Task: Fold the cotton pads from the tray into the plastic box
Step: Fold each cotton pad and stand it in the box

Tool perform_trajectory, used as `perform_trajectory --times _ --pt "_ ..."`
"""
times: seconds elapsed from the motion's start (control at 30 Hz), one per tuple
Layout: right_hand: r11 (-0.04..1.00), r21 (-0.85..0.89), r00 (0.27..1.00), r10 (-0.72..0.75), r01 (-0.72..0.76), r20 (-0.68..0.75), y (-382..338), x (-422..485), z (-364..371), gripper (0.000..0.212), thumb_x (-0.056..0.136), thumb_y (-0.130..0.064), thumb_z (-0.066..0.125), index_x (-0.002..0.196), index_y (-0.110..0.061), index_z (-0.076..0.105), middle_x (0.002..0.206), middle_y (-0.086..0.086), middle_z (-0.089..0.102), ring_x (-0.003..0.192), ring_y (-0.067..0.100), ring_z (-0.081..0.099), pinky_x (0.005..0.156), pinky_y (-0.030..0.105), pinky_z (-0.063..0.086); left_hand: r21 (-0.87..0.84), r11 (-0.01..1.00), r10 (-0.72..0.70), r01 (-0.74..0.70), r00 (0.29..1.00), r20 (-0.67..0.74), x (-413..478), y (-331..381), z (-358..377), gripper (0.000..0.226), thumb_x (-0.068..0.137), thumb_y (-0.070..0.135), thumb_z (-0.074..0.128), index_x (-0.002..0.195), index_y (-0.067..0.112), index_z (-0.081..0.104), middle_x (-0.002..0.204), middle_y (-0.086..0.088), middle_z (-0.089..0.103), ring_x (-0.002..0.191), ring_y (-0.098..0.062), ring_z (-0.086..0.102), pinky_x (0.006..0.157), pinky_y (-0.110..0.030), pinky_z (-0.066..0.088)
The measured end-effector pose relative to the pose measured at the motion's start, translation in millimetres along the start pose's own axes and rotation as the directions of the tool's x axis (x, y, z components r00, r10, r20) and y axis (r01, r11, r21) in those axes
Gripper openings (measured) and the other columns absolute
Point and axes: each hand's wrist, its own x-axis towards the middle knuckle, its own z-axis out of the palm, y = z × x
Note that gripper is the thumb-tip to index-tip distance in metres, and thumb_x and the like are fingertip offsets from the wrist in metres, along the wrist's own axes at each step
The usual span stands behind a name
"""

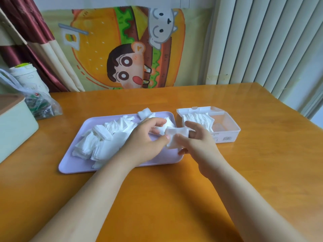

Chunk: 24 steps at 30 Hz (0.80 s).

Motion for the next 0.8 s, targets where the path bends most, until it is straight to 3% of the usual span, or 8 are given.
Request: perform_trajectory --times 0.07,0.13,0.27,0.37,0.47,0.6,0.7,0.8 --pt "1.000 -0.022 1.000 -0.001 0.001 -0.001 -8 -2 -1 0.066 0.092 -0.007 0.075 0.151 -0.015 0.048 0.103 0.001 0.078 0.087 0.019 0.075 0.067 0.033 0.060 0.188 0.976 0.085 -0.106 0.989 0.118 -3 10 -4 0.066 0.084 0.039 0.083 0.143 0.039 0.053 0.140 0.028 0.052 0.127 0.006 0.049 0.102 -0.019 0.041" --pt "0.997 -0.074 1.000 0.007 -0.005 0.024 -19 -5 -2 0.064 0.089 -0.007 0.077 0.147 -0.014 0.051 0.102 0.000 0.078 0.087 0.019 0.076 0.068 0.032 0.060 0.413 0.889 0.131 -0.198 0.974 0.184 -3 18 -2 0.077 0.079 0.046 0.083 0.146 0.036 0.048 0.139 0.022 0.053 0.130 -0.002 0.047 0.097 -0.018 0.037" --pt "0.989 -0.151 0.999 0.003 0.005 0.050 -36 -5 -8 0.033 0.087 -0.009 0.080 0.111 -0.021 0.062 0.096 0.003 0.079 0.073 0.013 0.073 0.064 0.030 0.059 0.497 0.838 0.177 -0.223 0.974 0.139 2 33 11 0.029 0.084 0.042 0.073 0.111 0.040 0.061 0.101 0.022 0.065 0.098 -0.006 0.061 0.068 -0.017 0.038" --pt "0.992 -0.122 0.997 0.014 -0.005 0.073 -40 -3 -18 0.016 0.089 -0.016 0.081 0.104 -0.016 0.076 0.091 0.003 0.081 0.073 0.013 0.072 0.062 0.025 0.057 0.413 0.878 0.228 -0.244 0.970 0.089 6 39 17 0.019 0.086 0.046 0.070 0.101 0.045 0.058 0.087 0.019 0.065 0.085 -0.008 0.062 0.067 -0.028 0.046" --pt "0.996 -0.063 0.995 0.060 -0.055 0.083 -37 0 -30 0.015 0.094 -0.024 0.078 0.100 -0.011 0.079 0.087 0.004 0.080 0.077 0.016 0.074 0.070 0.030 0.058 0.379 0.893 0.236 -0.242 0.970 0.064 15 49 27 0.032 0.086 0.045 0.073 0.115 0.044 0.061 0.098 0.016 0.070 0.091 -0.010 0.063 0.076 -0.036 0.054" --pt "0.996 -0.078 0.998 0.031 -0.035 -0.048 -44 18 -56 0.015 0.096 -0.020 0.074 0.102 -0.007 0.079 0.091 0.009 0.082 0.083 0.022 0.078 0.068 0.030 0.064 0.325 0.913 0.206 -0.248 0.966 0.156 42 61 51 0.052 0.085 0.045 0.075 0.133 0.049 0.054 0.111 0.017 0.069 0.108 -0.013 0.065 0.086 -0.035 0.055" --pt "0.975 -0.221 0.972 -0.053 0.001 -0.228 -51 41 -90 0.019 0.092 -0.020 0.070 0.096 -0.003 0.077 0.082 0.006 0.077 0.073 0.020 0.073 0.065 0.034 0.061 0.346 0.910 0.171 -0.227 0.967 0.187 68 60 70 0.074 0.086 0.045 0.075 0.152 0.039 0.042 0.145 0.012 0.057 0.135 -0.013 0.051 0.106 -0.037 0.048" --pt "0.892 -0.451 0.936 -0.131 -0.032 -0.325 -55 66 -119 0.033 0.083 -0.022 0.064 0.076 0.009 0.057 0.067 0.011 0.049 0.061 0.024 0.049 0.055 0.037 0.039 0.372 0.899 0.177 -0.232 0.968 0.178 96 52 88 0.069 0.089 0.041 0.073 0.152 0.029 0.048 0.153 0.011 0.049 0.141 -0.015 0.045 0.112 -0.036 0.043"
